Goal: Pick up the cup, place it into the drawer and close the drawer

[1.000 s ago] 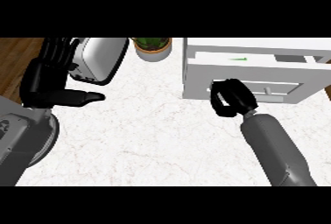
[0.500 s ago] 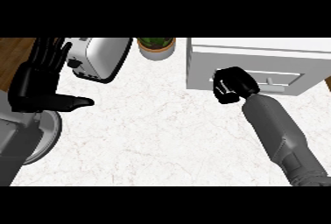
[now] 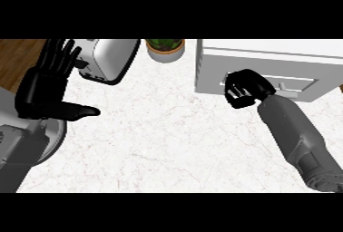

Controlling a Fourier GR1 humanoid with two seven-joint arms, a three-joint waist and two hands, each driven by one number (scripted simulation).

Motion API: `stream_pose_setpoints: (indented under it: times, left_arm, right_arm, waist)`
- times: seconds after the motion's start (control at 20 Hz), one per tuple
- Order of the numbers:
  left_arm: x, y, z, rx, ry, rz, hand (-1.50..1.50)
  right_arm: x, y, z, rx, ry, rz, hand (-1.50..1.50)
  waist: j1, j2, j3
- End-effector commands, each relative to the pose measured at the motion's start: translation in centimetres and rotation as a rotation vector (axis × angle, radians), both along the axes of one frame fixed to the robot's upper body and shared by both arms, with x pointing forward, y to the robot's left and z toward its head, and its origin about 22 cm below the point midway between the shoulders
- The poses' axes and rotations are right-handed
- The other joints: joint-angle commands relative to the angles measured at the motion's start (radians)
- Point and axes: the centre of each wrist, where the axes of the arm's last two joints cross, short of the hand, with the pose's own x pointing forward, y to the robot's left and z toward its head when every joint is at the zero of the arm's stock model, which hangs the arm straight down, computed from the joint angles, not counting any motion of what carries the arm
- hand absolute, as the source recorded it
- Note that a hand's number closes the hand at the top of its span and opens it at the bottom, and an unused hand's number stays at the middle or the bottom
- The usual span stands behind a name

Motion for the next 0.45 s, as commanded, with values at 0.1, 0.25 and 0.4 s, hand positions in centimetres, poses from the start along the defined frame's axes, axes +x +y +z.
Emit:
stream_pose_setpoints:
  times: [0.1, 0.25, 0.4]
  left_arm:
    - [0.0, -0.6, -1.0, 0.0, 0.009, -0.013, -1.5]
    - [-0.5, -1.2, -1.8, -0.01, 0.021, -0.037, -1.5]
    - [0.1, -0.9, -1.0, -0.007, 0.017, -0.03, -1.5]
  right_arm:
    - [2.0, -3.3, 4.5, 0.03, -0.078, -0.194, 1.5]
    - [2.0, -4.0, 4.8, 0.034, -0.076, -0.189, 1.5]
    - [2.1, -3.4, 4.8, 0.05, -0.081, -0.196, 1.5]
  waist:
    - [0.019, 0.046, 0.012]
    - [0.029, 0.041, 0.011]
    - [0.025, 0.045, 0.011]
